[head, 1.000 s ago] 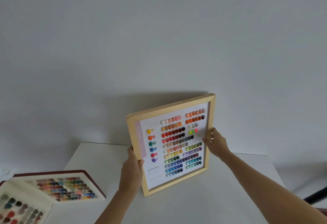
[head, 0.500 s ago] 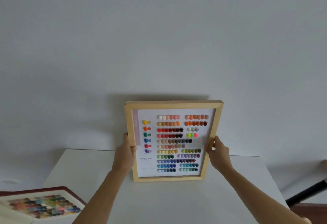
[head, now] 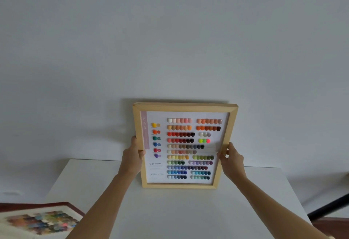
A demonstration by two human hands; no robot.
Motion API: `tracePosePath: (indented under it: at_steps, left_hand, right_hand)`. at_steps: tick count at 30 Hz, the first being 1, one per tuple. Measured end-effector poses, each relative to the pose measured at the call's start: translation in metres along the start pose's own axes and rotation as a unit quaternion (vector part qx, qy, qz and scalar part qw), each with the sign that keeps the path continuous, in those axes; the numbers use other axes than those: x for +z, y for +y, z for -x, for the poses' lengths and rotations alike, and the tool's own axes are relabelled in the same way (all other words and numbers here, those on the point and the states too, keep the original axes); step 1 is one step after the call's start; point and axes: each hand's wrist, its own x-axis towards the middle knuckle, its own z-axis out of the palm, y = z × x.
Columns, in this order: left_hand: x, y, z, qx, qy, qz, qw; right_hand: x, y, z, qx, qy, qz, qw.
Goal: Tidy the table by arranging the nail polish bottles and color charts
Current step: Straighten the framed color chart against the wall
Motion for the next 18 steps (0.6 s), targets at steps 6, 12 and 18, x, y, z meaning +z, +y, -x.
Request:
tracePosePath:
  at_steps: [6, 12, 18]
  left_hand:
    - [0.000, 0.001, 0.005, 0.004, 0.002, -0.006, 1.000]
    - [-0.004, 0.003, 0.008, 0.000, -0.008, -0.007, 1.000]
    - [-0.006, 0.011, 0.016, 0.004, 0.017, 0.020, 1.000]
  right_hand:
    - [0.000, 0.002, 0.004, 0.002, -0.004, -0.004, 1.000]
    - [-0.003, 0.001, 0.004, 0.008, -0.026, 0.008, 1.000]
    - [-0.012, -0.003, 0.013, 0.027, -0.044, 0.006, 0.999]
